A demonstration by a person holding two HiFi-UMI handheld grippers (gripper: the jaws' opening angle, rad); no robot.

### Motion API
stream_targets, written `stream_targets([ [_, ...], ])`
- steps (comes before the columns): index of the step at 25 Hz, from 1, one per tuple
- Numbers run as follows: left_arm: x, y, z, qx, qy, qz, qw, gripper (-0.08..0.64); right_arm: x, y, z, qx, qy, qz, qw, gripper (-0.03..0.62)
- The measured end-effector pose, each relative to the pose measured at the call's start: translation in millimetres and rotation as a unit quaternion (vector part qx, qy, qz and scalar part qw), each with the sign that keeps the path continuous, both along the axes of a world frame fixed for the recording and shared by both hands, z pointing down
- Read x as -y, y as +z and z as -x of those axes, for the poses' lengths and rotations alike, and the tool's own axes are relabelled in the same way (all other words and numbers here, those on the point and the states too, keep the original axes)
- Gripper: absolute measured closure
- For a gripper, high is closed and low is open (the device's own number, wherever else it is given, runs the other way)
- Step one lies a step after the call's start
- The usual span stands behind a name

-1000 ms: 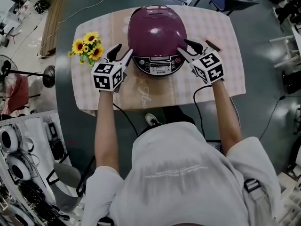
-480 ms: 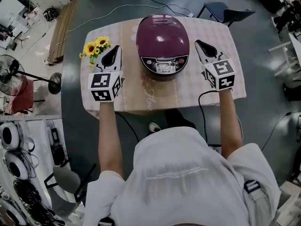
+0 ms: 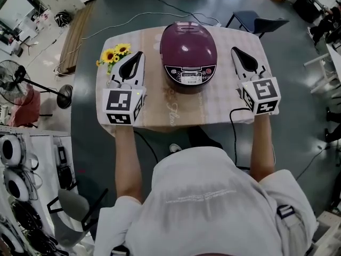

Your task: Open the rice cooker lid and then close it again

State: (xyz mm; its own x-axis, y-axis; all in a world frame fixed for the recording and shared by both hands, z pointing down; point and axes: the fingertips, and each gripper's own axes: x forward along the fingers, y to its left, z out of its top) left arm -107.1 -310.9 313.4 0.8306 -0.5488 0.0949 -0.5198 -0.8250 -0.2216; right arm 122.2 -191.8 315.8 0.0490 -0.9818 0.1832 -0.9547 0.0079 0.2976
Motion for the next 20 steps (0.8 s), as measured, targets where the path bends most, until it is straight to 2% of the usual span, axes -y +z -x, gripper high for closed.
stream_targets([
  [7,-9.6,-10.5,-5.4,0.0,0.01,-0.016,0.9998,0.545,-3.4,-9.7,17.2,-0.007,-0.024,-0.003,1.0,0.566],
  [20,-6.9,-6.8,-9.7,0.007,0.013,-0.012,0.9998,0.545,0.8,-1.1,10.7,-0.019,-0.016,0.011,1.0,0.568],
])
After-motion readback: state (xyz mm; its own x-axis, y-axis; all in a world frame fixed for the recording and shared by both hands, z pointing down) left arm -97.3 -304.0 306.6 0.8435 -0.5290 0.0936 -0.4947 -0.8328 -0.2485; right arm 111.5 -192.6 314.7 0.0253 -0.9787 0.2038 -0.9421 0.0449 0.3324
